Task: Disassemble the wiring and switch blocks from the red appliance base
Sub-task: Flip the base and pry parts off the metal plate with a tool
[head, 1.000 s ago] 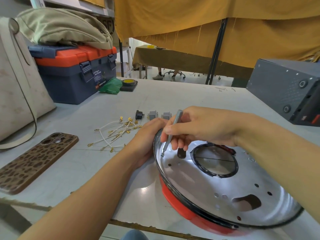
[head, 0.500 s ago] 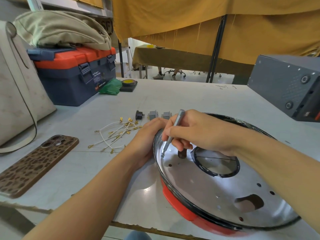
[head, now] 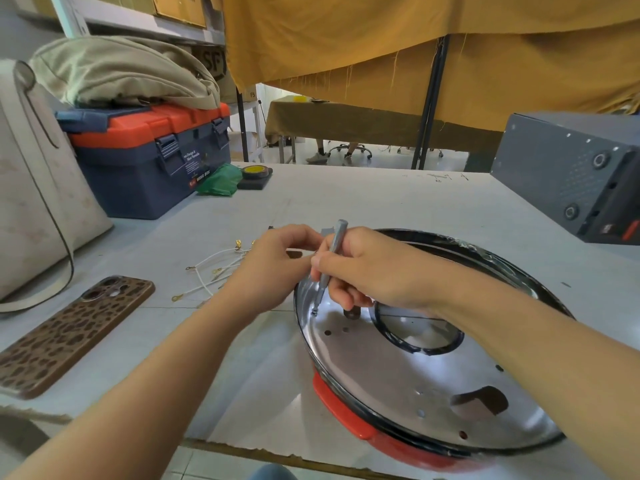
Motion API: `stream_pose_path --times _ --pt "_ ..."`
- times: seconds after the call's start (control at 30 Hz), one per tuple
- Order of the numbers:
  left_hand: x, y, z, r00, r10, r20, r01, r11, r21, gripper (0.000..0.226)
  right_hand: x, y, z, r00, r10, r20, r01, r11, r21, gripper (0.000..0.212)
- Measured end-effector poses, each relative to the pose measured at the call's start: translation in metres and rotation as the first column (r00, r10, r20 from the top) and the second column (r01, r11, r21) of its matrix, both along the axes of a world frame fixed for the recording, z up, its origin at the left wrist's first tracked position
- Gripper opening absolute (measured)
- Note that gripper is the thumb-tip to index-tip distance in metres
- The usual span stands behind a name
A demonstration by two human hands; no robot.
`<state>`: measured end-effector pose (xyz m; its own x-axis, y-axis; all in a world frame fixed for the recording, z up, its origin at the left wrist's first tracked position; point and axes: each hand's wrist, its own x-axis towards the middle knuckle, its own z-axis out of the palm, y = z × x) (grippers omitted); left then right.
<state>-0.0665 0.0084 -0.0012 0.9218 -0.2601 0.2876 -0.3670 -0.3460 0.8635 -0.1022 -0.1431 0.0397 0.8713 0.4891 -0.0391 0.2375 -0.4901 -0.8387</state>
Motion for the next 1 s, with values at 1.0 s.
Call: stream_pose_path --times 1.0 --pt "-0.015 0.016 0.042 0.982 -0.189 -0.021 0.145 0.673 0.726 0.012 0.001 -0.011 -0.001 0.997 0.028 -0.070 -0.022 0.997 0.080 0.034"
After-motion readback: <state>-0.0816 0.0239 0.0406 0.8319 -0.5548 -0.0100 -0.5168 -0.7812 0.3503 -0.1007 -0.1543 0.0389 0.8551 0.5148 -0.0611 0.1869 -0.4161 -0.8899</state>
